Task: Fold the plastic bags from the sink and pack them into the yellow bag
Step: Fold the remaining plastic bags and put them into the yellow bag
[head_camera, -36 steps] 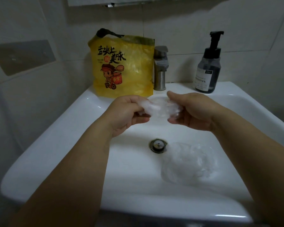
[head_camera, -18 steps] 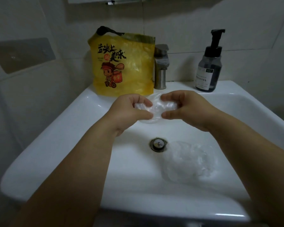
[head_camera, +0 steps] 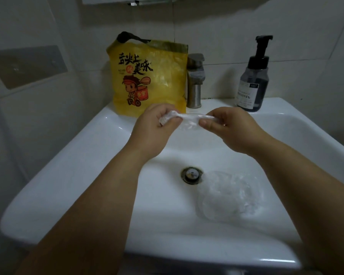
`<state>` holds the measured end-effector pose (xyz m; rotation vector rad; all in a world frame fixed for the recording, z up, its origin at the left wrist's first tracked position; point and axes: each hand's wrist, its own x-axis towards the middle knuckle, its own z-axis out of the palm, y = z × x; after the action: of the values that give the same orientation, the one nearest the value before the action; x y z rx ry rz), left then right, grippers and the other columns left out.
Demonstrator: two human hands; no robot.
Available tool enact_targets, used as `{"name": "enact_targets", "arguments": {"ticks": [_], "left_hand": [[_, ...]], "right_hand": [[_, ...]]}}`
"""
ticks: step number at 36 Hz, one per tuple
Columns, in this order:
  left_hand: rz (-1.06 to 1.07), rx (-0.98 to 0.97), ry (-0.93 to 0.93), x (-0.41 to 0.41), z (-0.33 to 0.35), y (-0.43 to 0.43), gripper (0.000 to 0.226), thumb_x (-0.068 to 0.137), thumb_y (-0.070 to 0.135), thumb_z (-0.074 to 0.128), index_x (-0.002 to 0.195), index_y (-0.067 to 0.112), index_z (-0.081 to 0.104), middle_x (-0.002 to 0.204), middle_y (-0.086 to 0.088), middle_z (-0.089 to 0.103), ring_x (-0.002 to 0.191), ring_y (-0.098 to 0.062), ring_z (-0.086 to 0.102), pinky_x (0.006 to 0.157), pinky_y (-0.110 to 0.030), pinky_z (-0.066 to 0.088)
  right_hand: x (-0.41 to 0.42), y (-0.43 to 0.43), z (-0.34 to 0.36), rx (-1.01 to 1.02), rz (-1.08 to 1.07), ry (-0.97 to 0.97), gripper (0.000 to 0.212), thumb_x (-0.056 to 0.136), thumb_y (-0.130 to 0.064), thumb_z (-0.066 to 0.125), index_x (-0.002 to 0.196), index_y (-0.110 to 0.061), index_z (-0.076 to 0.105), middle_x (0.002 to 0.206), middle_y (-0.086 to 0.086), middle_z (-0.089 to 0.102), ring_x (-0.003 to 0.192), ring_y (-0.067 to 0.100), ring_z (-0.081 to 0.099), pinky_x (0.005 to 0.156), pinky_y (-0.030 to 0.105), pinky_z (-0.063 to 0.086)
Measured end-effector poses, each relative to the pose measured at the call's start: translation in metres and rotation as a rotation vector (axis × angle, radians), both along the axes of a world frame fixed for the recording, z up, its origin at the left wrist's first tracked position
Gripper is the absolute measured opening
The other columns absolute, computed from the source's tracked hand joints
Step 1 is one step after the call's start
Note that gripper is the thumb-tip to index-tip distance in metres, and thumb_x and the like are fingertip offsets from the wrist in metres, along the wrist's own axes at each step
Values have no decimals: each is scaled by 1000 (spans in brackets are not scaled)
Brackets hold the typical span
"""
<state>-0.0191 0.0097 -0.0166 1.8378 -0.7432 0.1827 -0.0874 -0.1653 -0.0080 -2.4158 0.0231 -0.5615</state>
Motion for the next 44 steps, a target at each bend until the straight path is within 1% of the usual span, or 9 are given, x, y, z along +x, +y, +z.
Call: {"name": "enact_targets", "arguments": {"ticks": [4, 10, 16, 19, 22, 25, 29, 37, 44], "left_hand": [[-72, -57, 150, 0, 2, 1, 14, 96, 14, 58, 86, 24, 60, 88, 0, 59, 80, -9, 55, 78, -23, 48], [-137, -258, 341, 0, 9, 4, 8, 90, 7, 63, 88, 15, 62, 69, 7, 67, 59, -2, 63, 57, -14, 50], [-142, -638, 598, 1, 14, -2, 5, 86, 15, 67, 84, 12, 63, 63, 8, 64, 55, 0, 57, 52, -10, 47], [-304, -771, 681, 1, 12, -7, 53, 59, 42, 80, 99, 12, 62, 88, 1, 73, 86, -10, 69, 76, -20, 55], [-399, -442, 723, -6, 0, -15, 99, 31, 69, 82, 113, 16, 63, 112, -4, 71, 108, -20, 65, 97, -38, 51], [-373, -165, 676, -17, -7, -32, 63, 64, 67, 61, 100, 16, 65, 92, -1, 73, 92, -16, 67, 89, -35, 54], [-261, -303, 691, -12, -3, -36, 39, 101, 43, 38, 91, 21, 68, 80, 3, 73, 82, -14, 66, 78, -32, 54], [-6, -423, 681, 2, 1, -21, 21, 96, 35, 56, 88, 17, 60, 76, -1, 55, 67, -10, 52, 51, -17, 48], [-27, -368, 576, 7, 1, -7, 19, 89, 25, 66, 79, 11, 59, 61, 2, 49, 50, -3, 51, 53, -16, 51]], "right_hand": [[-2, 1, 4, 74, 37, -14, 17, 93, -35, 55, 91, -20, 62, 96, 0, 60, 87, 13, 57, 66, 6, 41], [-7, 0, 11, 529, 214, 121, 7, 91, -15, 58, 87, -14, 64, 76, 6, 63, 65, 10, 62, 61, 18, 56], [-3, 7, 9, 837, 322, 195, 15, 92, -11, 56, 98, 0, 64, 71, 5, 63, 56, 6, 57, 60, 20, 53], [1, 18, 5, 900, 289, 146, 16, 95, -11, 53, 98, 1, 63, 68, 5, 60, 52, 6, 53, 59, 20, 52], [4, 29, -1, 912, 245, 107, 19, 96, -10, 52, 84, 3, 60, 68, 14, 54, 51, 11, 52, 54, 21, 50], [5, 37, -6, 880, 225, 89, 27, 96, -7, 51, 90, 19, 55, 80, 24, 52, 70, 30, 51, 64, 34, 47], [6, 39, -7, 847, 208, 76, 23, 96, -11, 53, 99, 9, 64, 87, 27, 61, 72, 29, 58, 63, 29, 53], [6, 23, -3, 828, 204, 200, 15, 94, -12, 57, 94, 1, 65, 70, 8, 62, 52, 8, 54, 55, 18, 50], [3, 13, 0, 889, 236, 256, 13, 93, -11, 57, 92, -1, 66, 63, 4, 61, 50, 7, 51, 53, 18, 48]]}}
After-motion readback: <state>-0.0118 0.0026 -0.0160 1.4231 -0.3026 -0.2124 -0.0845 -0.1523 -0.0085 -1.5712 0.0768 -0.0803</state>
